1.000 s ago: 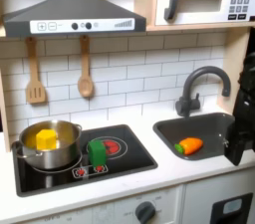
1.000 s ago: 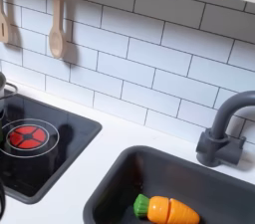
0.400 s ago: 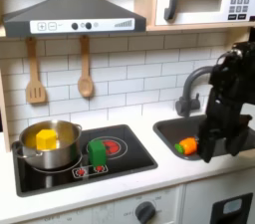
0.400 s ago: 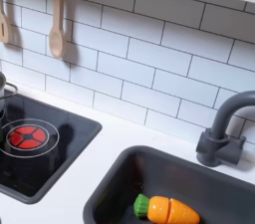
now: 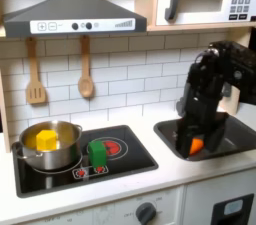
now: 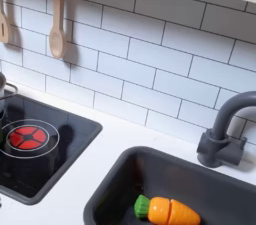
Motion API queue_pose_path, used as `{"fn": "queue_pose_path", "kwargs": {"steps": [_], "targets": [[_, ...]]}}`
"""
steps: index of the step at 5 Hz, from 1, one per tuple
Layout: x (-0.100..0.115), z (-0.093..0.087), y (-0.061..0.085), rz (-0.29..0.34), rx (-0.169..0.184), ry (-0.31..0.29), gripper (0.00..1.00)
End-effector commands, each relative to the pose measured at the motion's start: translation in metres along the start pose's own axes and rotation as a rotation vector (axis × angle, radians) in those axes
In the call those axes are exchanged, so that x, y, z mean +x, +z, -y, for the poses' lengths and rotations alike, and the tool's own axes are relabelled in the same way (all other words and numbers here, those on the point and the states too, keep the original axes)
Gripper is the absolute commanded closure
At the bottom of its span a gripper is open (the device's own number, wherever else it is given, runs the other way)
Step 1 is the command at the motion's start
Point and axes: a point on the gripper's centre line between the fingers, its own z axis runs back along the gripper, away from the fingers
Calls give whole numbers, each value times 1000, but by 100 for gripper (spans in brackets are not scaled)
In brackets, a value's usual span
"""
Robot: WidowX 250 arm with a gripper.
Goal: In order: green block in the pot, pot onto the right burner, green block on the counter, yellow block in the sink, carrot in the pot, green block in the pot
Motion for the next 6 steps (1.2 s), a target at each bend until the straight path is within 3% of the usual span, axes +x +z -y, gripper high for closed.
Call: {"fn": "queue_pose_path", "kwargs": {"steps": [1,3,5,6], "targets": [[30,-18,-6,-4,0,43,0],[40,-44,-6,-18,-10,89,0],[41,-69,-1,3,-8,98,0],[39,-77,1,17,-27,87,0]]}}
